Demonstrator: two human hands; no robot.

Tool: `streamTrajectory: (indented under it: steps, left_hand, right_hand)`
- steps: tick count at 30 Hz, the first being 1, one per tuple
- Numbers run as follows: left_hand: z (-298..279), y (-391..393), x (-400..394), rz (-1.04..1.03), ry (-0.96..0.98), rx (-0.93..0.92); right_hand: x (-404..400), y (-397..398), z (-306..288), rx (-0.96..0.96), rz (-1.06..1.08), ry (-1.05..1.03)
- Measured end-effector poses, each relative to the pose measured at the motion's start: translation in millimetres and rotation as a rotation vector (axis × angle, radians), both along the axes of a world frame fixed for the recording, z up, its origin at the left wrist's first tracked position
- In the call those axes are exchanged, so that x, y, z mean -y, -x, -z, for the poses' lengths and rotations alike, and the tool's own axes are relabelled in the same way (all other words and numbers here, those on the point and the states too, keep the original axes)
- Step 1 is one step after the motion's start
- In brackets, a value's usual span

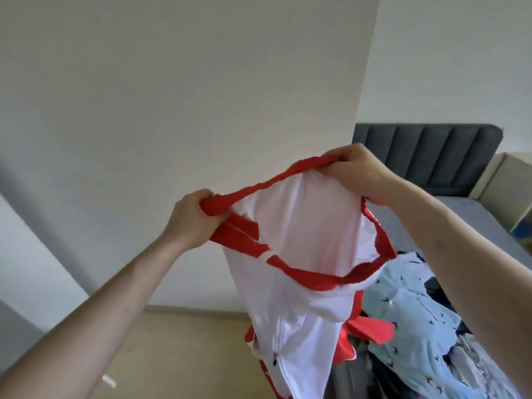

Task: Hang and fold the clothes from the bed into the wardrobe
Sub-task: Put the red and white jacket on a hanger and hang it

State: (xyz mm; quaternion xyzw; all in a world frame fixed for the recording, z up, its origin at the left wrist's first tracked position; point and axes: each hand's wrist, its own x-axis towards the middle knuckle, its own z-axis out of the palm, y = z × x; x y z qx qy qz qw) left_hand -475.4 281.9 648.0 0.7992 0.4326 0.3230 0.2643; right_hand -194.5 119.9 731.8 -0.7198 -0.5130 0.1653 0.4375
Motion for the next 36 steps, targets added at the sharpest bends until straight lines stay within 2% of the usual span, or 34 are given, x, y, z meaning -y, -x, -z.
streamTrajectory:
  steps: [4, 6, 8, 10, 12, 15, 19, 22, 25, 26, 28, 30, 31, 32, 34, 36]
  left_hand:
    - [-2.7, 99.2, -36.7, -0.16, -0.112, -0.005]
    - [9.5, 147.2, -46.8, -0.211, -0.139, -0.119]
    - [24.1, 197.3, -49.8, -0.247, -0.011, -0.192]
    - [28.1, 237.6, -48.1, -0.259, 0.272, 0.002]
    - [21.0, 254.9, -40.8, -0.252, 0.434, 0.247]
    - [-3.4, 265.9, -22.2, -0.123, 0.458, 0.469]
    - [-30.9, 248.6, 15.0, 0.098, 0.442, 0.443]
    - [-39.4, 266.3, 25.4, 0.235, 0.489, 0.47]
    - [-32.0, 326.8, 17.6, 0.42, 0.593, 0.43]
    - [-20.5, 356.9, 12.4, 0.358, 0.586, 0.414]
    - [24.3, 421.4, 8.4, 0.018, 0.501, 0.348]
    - [95.6, 478.1, 23.5, -0.374, 0.484, 0.166]
    - [137.7, 498.4, 39.4, -0.485, 0.564, 0.043]
    - [179.4, 511.1, 59.4, -0.513, 0.675, -0.086]
    - [247.9, 513.3, 100.9, -0.432, 0.818, -0.294]
    - [293.9, 494.1, 133.8, -0.358, 0.834, -0.348]
  right_hand:
    - [-31.3, 64.3, -2.3, 0.153, 0.031, -0.059]
    - [-43.2, 100.0, -0.4, 0.167, 0.017, -0.094]
    - [-54.4, 137.6, 4.7, 0.19, -0.01, -0.089]
    - [-62.4, 168.9, 17.4, 0.259, -0.039, -0.002]
    - [-61.9, 188.6, 34.8, 0.295, -0.09, 0.151]
    - [-61.3, 249.6, 65.2, 0.194, -0.285, 0.295]
    - [-65.3, 352.2, 111.5, -0.018, -0.486, 0.258]
    - [-83.4, 403.9, 134.4, -0.069, -0.32, 0.062]
    - [-95.2, 421.3, 134.2, -0.233, -0.208, -0.026]
    - [-97.9, 425.8, 131.0, -0.296, -0.219, -0.032]
    - [-98.9, 437.6, 124.7, -0.407, -0.269, -0.023]
    - [-97.1, 452.7, 120.4, -0.475, -0.33, 0.008]
    - [-94.8, 461.9, 119.6, -0.476, -0.367, 0.028]
    - [-90.9, 471.1, 119.3, -0.46, -0.411, 0.052]
    - [-84.6, 488.0, 122.3, -0.429, -0.49, 0.111]
    - [-77.1, 503.7, 126.5, -0.401, -0.554, 0.169]
